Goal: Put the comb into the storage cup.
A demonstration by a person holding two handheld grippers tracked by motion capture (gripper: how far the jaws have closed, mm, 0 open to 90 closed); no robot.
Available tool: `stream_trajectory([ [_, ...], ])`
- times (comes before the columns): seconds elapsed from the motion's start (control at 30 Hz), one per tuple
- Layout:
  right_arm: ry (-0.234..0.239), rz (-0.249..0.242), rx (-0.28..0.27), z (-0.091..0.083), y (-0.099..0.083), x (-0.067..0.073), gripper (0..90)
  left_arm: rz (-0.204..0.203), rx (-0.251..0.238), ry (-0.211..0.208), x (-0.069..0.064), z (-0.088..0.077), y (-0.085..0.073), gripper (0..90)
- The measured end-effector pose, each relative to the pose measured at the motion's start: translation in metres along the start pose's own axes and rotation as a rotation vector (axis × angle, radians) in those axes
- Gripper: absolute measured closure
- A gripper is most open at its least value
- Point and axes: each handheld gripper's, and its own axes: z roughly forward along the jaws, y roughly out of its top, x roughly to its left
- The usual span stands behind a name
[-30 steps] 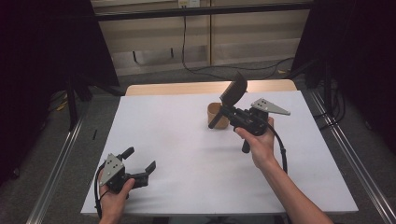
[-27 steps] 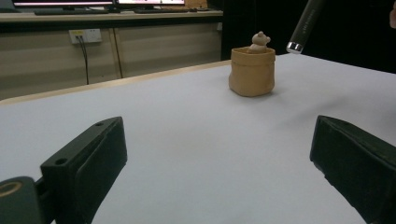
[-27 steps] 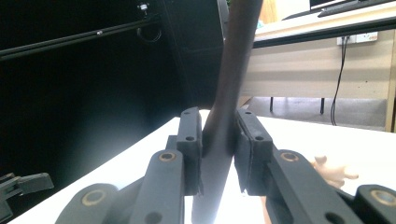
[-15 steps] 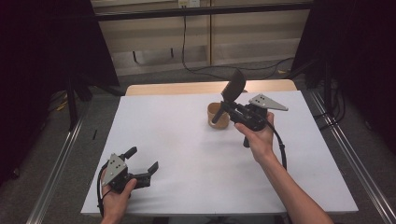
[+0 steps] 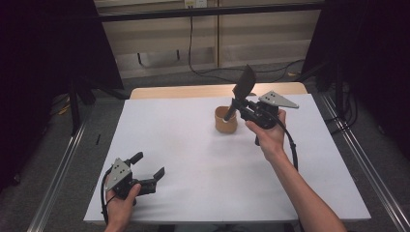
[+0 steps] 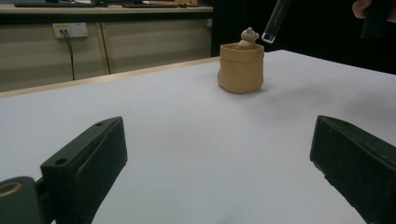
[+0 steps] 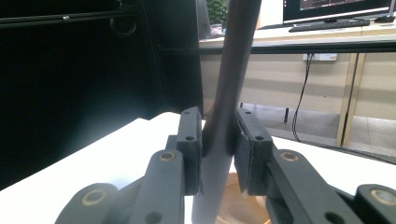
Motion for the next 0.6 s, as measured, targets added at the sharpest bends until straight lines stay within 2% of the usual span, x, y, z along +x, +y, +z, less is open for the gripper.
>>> stream_trajectory([
  [0.13,-0.003,-0.007,0.001,0.004,0.003,-0.001,73.5,-0.011,-0.001,0.01,0.0,0.001,0.0,4.1],
  [0.6,-0.016,0.003,0.003,0.018,0.004,-0.008,73.5,-0.007,-0.005,0.002,0.001,-0.001,0.0,4.1],
])
